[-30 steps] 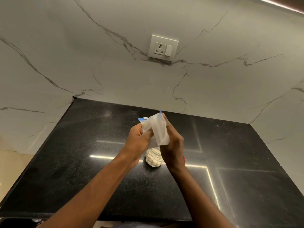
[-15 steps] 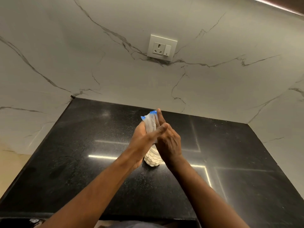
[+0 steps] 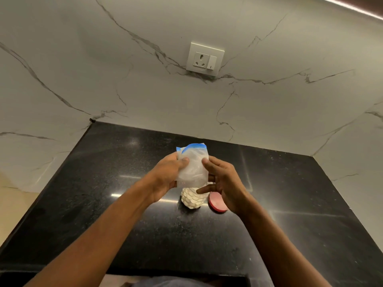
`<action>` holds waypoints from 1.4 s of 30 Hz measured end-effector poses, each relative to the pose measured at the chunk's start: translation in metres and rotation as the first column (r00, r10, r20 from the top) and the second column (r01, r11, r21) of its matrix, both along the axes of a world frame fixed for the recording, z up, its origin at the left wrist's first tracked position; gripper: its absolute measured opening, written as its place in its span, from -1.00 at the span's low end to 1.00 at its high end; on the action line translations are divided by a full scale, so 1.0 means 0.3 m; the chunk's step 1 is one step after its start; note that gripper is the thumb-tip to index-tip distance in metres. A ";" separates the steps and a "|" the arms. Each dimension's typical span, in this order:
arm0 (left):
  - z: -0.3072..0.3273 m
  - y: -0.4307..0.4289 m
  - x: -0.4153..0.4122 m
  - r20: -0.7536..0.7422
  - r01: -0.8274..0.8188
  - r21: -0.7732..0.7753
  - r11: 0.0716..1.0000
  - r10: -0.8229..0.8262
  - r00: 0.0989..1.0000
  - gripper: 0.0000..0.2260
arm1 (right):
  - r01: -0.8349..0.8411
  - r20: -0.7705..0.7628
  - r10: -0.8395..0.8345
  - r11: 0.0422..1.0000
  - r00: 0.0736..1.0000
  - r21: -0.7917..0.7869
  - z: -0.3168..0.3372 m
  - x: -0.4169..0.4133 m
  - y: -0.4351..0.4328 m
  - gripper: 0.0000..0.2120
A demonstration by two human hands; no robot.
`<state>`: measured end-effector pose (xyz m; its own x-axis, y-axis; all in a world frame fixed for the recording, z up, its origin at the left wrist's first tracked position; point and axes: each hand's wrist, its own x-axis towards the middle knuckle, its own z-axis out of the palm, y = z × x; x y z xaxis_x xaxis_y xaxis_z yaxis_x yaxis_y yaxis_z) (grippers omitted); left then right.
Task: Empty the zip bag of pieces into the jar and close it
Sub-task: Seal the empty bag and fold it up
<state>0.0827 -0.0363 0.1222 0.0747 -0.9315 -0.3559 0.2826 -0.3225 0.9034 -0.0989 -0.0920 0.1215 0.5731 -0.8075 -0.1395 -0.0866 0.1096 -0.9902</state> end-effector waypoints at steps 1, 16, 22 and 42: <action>0.006 -0.001 0.002 0.018 0.042 -0.002 0.999 -0.042 0.999 -0.80 | 0.004 0.001 -0.004 0.999 1.000 0.037 0.004 -0.006 -0.010 -0.72; -0.001 0.022 0.062 -0.140 0.075 0.001 0.997 -0.074 0.987 -0.69 | 0.273 0.140 -0.297 0.948 0.945 0.165 -0.036 -0.007 0.001 -0.55; -0.020 0.017 0.013 -0.031 -0.043 -0.037 0.998 0.042 0.999 -0.85 | 0.205 0.049 -0.199 0.948 0.979 -0.245 -0.042 -0.026 -0.012 -0.52; -0.063 0.084 0.011 0.152 -0.315 -0.065 0.947 0.321 0.935 -0.52 | 0.181 0.021 -0.184 0.978 0.983 0.105 -0.104 0.004 0.050 -0.83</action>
